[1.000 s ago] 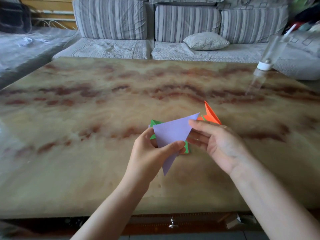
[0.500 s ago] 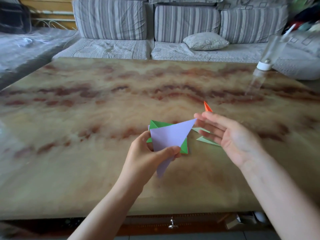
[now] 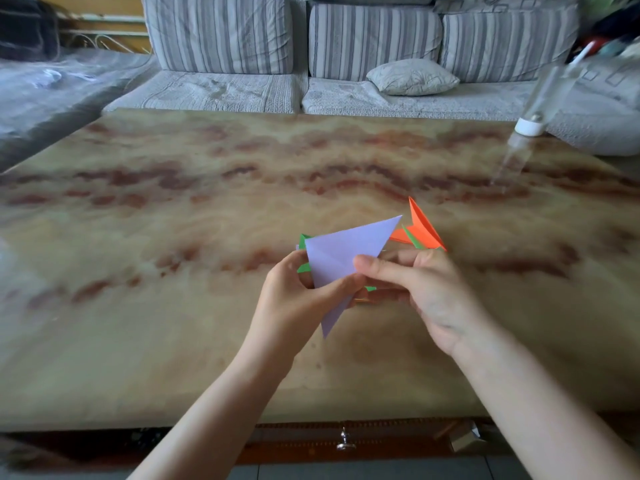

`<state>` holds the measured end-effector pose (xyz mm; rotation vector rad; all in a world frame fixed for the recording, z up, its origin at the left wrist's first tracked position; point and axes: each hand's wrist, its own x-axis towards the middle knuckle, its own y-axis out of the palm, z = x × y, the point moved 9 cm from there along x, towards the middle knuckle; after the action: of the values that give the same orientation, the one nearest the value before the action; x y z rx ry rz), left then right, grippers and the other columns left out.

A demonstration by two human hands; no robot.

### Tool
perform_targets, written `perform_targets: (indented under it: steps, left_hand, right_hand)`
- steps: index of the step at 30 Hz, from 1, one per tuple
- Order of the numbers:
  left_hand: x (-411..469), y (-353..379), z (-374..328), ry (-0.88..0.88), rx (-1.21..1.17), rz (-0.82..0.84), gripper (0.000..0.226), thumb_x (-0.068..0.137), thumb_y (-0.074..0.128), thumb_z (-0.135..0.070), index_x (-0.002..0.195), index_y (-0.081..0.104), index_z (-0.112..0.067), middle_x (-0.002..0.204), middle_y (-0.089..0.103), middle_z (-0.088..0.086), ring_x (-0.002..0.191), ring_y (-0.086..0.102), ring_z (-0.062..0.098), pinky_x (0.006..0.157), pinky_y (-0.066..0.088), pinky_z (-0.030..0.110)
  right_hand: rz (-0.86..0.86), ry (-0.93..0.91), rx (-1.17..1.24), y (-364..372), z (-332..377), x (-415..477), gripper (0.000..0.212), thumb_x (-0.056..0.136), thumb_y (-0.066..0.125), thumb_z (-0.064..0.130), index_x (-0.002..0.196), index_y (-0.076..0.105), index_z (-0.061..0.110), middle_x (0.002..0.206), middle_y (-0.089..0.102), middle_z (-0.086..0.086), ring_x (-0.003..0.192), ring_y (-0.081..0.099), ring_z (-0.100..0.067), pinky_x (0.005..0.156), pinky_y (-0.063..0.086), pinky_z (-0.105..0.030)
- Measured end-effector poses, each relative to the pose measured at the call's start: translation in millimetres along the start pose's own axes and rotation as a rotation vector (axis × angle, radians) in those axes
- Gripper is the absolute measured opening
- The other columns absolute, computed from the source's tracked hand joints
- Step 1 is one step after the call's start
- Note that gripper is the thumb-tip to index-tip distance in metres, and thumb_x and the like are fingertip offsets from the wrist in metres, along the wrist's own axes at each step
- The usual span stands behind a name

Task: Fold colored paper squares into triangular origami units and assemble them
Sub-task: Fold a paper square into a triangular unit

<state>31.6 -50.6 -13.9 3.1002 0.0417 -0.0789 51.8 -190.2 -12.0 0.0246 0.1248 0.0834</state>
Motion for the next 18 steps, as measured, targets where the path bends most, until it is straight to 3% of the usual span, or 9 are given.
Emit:
perform_targets:
  steps: [5,10,14,18]
  left_hand:
    - [-0.8,-1.0,-3.3,-0.036,-0.079,-0.001,0.036,0.076,0.075,-0.005,0.110,0.062,-0.005,0.074,0.075,0.005,0.059,0.069,0.008,0.055,0.050,0.013]
    - [-3.2,-5.1,-5.1,-0.035,-0.101,-0.031,0.042,0.075,0.075,-0.003,0.113,0.058,-0.006,0.073,0.075,0.005,0.056,0.068,0.006,0.051,0.047,0.010]
    - [-2.8,-10.1,-1.1,-0.056,-0.102,-0.025,0.042,0.074,0.076,-0.003,0.111,0.057,-0.008,0.073,0.075,0.007,0.062,0.070,0.012,0.056,0.052,0.014]
    - [-3.7,-13.4,4.0,-0.091,-0.100,-0.008,0.044,0.073,0.076,-0.003,0.113,0.057,-0.004,0.074,0.075,0.009,0.064,0.071,0.013,0.059,0.056,0.018]
  right_hand:
    - [-0.083,-0.075,0.002,-8.2,11.0,3.5,0.009,0.072,0.074,0.016,0.066,0.071,0.010,0.067,0.071,-0.001,0.063,0.065,-0.010,0.056,0.049,-0.017]
    - [-0.105,-0.088,0.085,-5.5,12.8,1.9,0.011,0.076,0.071,0.010,0.066,0.069,0.006,0.067,0.070,-0.004,0.059,0.067,-0.015,0.056,0.055,-0.022]
    - [-0.123,-0.089,0.152,-9.5,14.4,4.4,0.009,0.078,0.069,0.007,0.070,0.067,0.005,0.072,0.073,-0.007,0.059,0.069,-0.021,0.065,0.060,-0.032]
    - [-0.133,-0.106,0.151,-12.2,16.4,6.6,0.009,0.079,0.068,0.005,0.070,0.065,0.002,0.073,0.073,-0.010,0.058,0.068,-0.022,0.063,0.060,-0.033]
